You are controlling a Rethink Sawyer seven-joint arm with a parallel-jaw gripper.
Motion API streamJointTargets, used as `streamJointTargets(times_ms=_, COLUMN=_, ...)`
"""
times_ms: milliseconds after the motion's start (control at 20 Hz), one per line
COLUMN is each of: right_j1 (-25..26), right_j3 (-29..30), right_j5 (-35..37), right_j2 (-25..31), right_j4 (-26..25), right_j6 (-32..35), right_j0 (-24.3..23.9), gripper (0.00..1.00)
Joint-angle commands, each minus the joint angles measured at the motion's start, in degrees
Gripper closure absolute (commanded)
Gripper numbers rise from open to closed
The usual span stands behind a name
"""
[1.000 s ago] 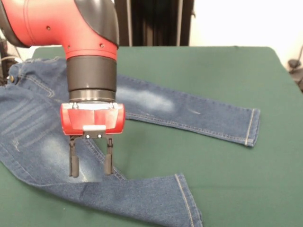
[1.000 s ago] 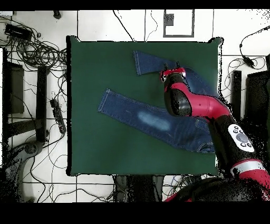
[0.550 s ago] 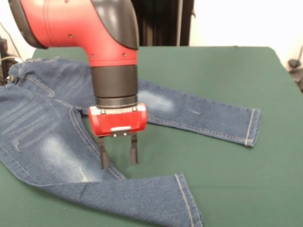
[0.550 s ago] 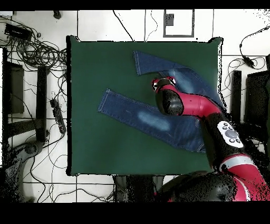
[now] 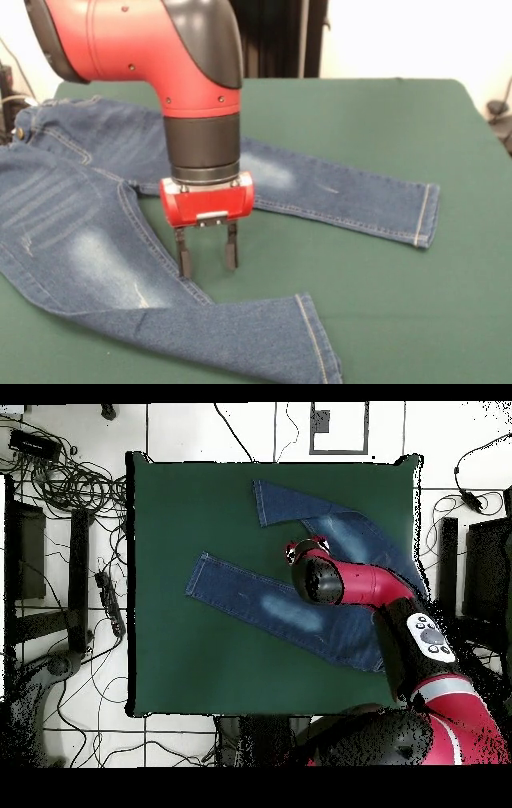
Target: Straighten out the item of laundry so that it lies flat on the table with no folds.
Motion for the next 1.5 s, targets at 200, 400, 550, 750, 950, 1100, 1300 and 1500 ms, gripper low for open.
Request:
streamJointTargets(times_ms=200, right_j1=1.6, right_j3=0.9, right_j5=-9.9, right_j2=6.7, right_j4=-2.3, right_j6=7.1, right_j0=-0.9, gripper=0.00)
streamJointTargets(times_ms=400, right_j1=0.9, right_j3=2.3, right_j5=-15.2, right_j2=8.5, right_j4=-3.5, right_j6=8.5, right_j0=-0.8, gripper=0.00)
streamJointTargets(times_ms=550, right_j1=0.5, right_j3=3.5, right_j5=-18.2, right_j2=10.2, right_j4=-4.5, right_j6=9.0, right_j0=-1.4, gripper=0.00)
streamJointTargets(times_ms=750, right_j1=1.3, right_j3=3.6, right_j5=-16.7, right_j2=12.7, right_j4=-5.5, right_j6=7.2, right_j0=-2.5, gripper=0.00)
streamJointTargets(times_ms=950, right_j1=1.6, right_j3=4.0, right_j5=-13.0, right_j2=14.6, right_j4=-4.7, right_j6=5.5, right_j0=-3.6, gripper=0.00)
streamJointTargets(times_ms=1100, right_j1=1.6, right_j3=3.9, right_j5=-12.6, right_j2=14.3, right_j4=-4.4, right_j6=5.5, right_j0=-3.4, gripper=0.00)
streamJointTargets(times_ms=1300, right_j1=1.6, right_j3=3.9, right_j5=-12.0, right_j2=14.5, right_j4=-4.2, right_j6=5.2, right_j0=-3.5, gripper=0.00)
streamJointTargets(times_ms=1500, right_j1=1.5, right_j3=4.1, right_j5=-10.2, right_j2=14.2, right_j4=-3.4, right_j6=4.9, right_j0=-3.3, gripper=0.00)
